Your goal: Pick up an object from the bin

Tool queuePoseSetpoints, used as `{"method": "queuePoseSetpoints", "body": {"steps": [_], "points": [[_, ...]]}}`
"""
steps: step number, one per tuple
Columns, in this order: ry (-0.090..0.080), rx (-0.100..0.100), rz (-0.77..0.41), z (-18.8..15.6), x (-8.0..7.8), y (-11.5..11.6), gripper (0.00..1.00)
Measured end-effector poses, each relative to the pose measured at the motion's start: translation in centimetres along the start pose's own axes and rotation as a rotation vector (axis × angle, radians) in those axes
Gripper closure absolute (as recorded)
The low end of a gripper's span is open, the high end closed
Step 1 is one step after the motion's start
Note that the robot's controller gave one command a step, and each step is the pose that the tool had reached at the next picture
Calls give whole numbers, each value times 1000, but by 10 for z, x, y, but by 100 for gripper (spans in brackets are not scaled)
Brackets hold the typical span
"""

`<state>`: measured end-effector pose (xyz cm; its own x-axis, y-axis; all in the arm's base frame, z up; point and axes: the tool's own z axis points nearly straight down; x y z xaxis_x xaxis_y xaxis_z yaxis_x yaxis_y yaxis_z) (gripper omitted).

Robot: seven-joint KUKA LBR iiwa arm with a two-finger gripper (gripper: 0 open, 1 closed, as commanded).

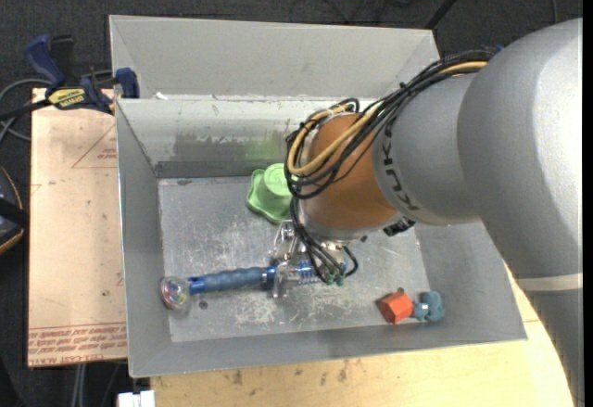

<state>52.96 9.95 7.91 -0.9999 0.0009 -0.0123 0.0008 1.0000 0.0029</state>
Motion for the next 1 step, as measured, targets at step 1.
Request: {"method": "queuePoseSetpoints", "body": {"steps": [1], "points": [[4, 1, -1, -98, -3, 1, 100]]}}
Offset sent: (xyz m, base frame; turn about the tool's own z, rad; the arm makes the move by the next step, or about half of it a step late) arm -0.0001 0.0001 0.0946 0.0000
